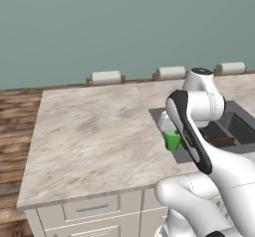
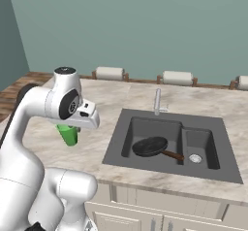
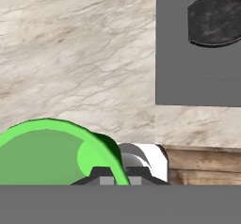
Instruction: Place the pan in the left basin and the cup in the right basin of the sink.
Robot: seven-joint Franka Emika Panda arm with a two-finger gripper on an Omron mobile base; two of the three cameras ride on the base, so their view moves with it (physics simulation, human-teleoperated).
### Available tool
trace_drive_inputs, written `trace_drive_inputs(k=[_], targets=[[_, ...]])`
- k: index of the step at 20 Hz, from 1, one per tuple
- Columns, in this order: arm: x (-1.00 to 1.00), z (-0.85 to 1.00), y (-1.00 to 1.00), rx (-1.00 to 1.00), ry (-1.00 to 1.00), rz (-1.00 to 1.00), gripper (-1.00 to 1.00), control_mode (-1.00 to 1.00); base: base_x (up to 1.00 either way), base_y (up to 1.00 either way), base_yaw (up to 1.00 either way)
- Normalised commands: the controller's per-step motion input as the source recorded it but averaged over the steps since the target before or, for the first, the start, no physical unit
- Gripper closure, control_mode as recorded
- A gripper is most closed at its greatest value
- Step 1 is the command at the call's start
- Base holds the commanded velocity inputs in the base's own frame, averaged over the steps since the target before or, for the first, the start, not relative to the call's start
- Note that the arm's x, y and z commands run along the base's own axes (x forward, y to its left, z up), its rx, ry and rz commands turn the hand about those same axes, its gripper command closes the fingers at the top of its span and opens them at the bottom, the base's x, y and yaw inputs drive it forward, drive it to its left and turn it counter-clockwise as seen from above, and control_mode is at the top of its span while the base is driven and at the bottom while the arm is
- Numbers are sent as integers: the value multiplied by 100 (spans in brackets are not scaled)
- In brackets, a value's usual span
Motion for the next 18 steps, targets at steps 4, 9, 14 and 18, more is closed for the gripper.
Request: trace_drive_inputs(k=[4, 9, 14, 18], targets=[[0, 0, 0, 0, 0, 0, 100, 100, -6, -36, 0], [0, 0, 0, 0, 0, 0, 100, 100, -2, -57, 0], [0, 0, 0, 0, 0, 0, 100, 100, -3, -72, 0], [0, 0, 0, 0, 0, 0, 100, 100, -2, -77, 2]])
